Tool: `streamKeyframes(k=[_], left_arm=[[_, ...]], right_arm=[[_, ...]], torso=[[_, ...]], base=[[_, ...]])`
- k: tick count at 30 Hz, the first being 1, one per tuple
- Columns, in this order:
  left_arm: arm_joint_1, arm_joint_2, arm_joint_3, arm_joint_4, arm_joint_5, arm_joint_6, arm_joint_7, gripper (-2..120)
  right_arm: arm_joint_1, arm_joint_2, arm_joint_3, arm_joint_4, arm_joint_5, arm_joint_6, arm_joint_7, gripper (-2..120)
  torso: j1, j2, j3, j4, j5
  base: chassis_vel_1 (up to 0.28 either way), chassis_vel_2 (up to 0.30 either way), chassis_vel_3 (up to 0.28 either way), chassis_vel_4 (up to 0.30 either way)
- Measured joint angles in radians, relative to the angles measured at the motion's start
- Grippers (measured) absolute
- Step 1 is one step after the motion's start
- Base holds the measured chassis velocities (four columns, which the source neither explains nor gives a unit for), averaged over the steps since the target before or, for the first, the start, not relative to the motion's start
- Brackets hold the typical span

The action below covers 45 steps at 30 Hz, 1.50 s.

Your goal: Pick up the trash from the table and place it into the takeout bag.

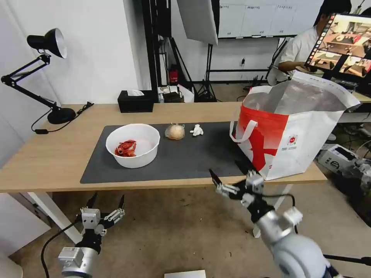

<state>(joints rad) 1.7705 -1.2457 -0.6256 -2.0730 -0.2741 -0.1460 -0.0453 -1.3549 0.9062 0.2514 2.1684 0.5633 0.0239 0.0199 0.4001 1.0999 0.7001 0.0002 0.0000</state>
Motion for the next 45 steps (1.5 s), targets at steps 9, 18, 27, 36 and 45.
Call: streamKeyframes(k=[9, 18, 27, 36, 45], left_arm=[[0.003, -0.012, -0.006, -0.007, 0.004, 0.0, -0.001, 100], [0.01, -0.019, -0.023, -0.012, 0.006, 0.002, -0.002, 100], [0.011, -0.015, -0.045, -0.006, 0.001, 0.002, -0.002, 100], [0.017, -0.035, -0.04, -0.021, 0.007, 0.0, -0.001, 100], [0.02, -0.046, -0.028, -0.033, 0.024, -0.001, 0.001, 100]], right_arm=[[0.226, 0.004, -0.146, -0.149, 0.044, -0.011, 0.021, 100], [0.523, 0.048, -0.341, -0.313, 0.073, -0.091, 0.144, 100], [0.827, 0.168, -0.503, -0.513, 0.242, -0.234, 0.387, 100], [0.966, 0.274, -0.553, -0.681, 0.264, -0.338, 0.551, 100], [1.022, 0.316, -0.567, -0.794, 0.273, -0.393, 0.58, 100]], torso=[[0.0, 0.0, 0.0, -0.0003, 0.0001], [0.0, 0.0, 0.0, -0.0002, -0.0001], [0.0, 0.0, 0.0, 0.0, -0.0001], [0.0, 0.0, 0.0, 0.0, -0.0001], [0.0, 0.0, 0.0, -0.0002, -0.0001]], base=[[0.0, 0.0, 0.0, 0.0], [0.0, 0.0, 0.0, 0.0], [0.0, 0.0, 0.0, 0.0], [0.0, 0.0, 0.0, 0.0], [0.0, 0.0, 0.0, 0.0]])
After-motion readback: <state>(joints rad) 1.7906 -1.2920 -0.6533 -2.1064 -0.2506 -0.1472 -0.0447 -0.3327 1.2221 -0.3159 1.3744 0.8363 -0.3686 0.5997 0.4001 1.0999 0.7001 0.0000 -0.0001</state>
